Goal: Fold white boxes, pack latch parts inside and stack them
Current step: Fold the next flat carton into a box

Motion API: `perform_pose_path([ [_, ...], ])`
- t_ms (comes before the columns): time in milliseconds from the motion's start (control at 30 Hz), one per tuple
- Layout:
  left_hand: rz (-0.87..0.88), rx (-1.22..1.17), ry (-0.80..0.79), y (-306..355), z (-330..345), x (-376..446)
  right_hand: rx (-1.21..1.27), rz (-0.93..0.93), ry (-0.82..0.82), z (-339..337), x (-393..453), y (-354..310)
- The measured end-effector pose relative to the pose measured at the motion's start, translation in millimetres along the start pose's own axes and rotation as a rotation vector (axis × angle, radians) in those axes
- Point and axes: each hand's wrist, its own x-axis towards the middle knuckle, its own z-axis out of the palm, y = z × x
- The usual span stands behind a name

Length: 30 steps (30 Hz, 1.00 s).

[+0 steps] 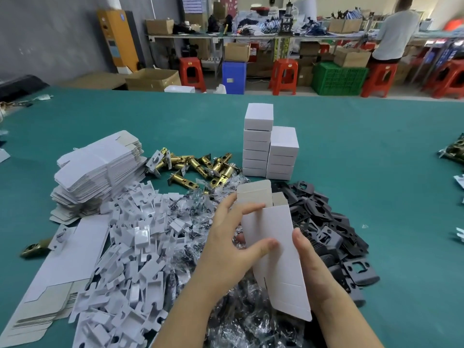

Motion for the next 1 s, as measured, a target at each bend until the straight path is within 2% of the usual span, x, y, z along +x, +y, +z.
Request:
perform_pose_path([
  [67, -0.017, -0.019, 0.017, -1.2, -2.5, 0.3, -0.002, -0.011, -0.029, 5.2, -0.1, -3.1],
  [233, -0.039, -0.122, 0.026, 1.0, -3.1, 2.6, -0.011, -0.021, 0.054, 5.4, 6.3, -0.5],
  [533, -0.185, -0.506, 0.016, -0.5, -3.9, 5.1, 0.196, -0.049, 0.048, -0.7, 9.5, 6.5],
  [667, -0.291, -0.51, -0.102, -4.1, -3.9, 6.2, 0.176, -0.079, 0.09, -1.5, 11.4, 8.2],
  [833, -0.265, -0.484, -0.084, -9.9, -2.9, 5.6, 0.085, -0.114, 0.249, -3.0, 14.7, 10.4],
  [1000, -0.298, -0.542, -0.091, -13.8, -4.3, 6.6, 0.038, -0.129, 0.255, -0.9, 16.5, 12.4],
])
